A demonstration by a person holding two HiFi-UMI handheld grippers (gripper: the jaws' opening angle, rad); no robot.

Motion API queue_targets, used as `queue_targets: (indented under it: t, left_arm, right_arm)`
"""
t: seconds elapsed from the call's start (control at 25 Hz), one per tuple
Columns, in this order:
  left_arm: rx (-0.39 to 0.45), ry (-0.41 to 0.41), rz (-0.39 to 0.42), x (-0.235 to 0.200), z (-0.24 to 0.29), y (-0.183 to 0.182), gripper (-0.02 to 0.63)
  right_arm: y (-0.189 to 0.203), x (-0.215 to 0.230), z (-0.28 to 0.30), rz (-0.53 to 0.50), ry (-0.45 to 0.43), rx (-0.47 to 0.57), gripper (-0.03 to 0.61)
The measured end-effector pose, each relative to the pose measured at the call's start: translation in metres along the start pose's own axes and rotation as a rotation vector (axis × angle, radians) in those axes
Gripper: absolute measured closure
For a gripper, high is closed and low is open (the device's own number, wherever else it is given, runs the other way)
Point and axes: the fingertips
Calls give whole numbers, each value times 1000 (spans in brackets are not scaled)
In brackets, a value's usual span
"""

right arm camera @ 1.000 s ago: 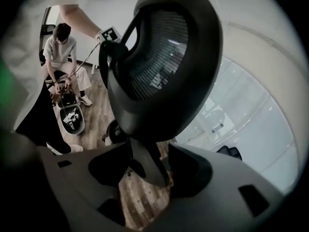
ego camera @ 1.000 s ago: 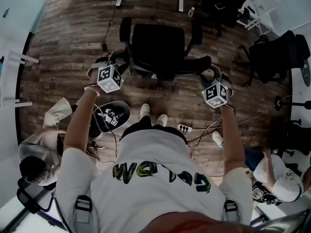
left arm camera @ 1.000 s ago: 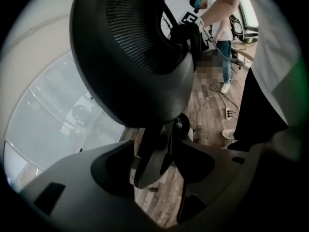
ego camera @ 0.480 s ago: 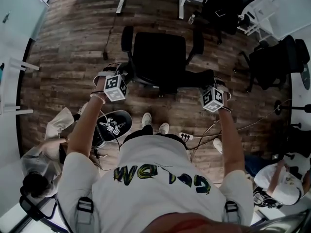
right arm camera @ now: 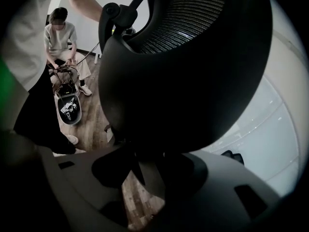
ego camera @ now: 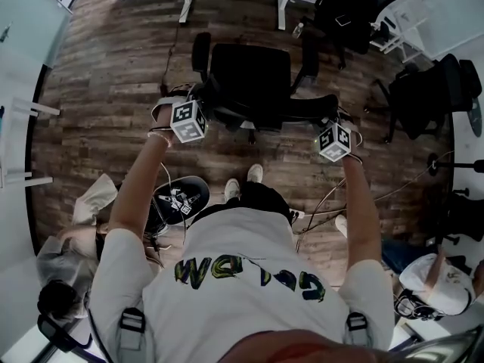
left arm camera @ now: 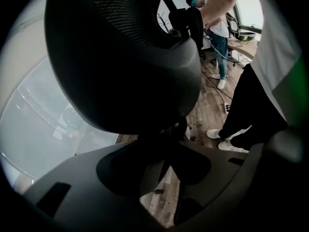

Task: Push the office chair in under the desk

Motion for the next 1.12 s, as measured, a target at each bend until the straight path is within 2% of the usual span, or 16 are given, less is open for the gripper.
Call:
queue_targets:
  t: [0.32,1.12]
  left_arm:
    - [-7,-30,-16,-60,36,11,413]
    - [-93,-15,-94,-213,130,45,405]
  right_arm:
    - [-8,50,45,15,12,5,377]
    - [-29,180,165,7,-6,58,379]
Point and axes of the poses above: the fingertips, and each gripper's own axes: z forward along the fingers, x to its right, y out of its underside
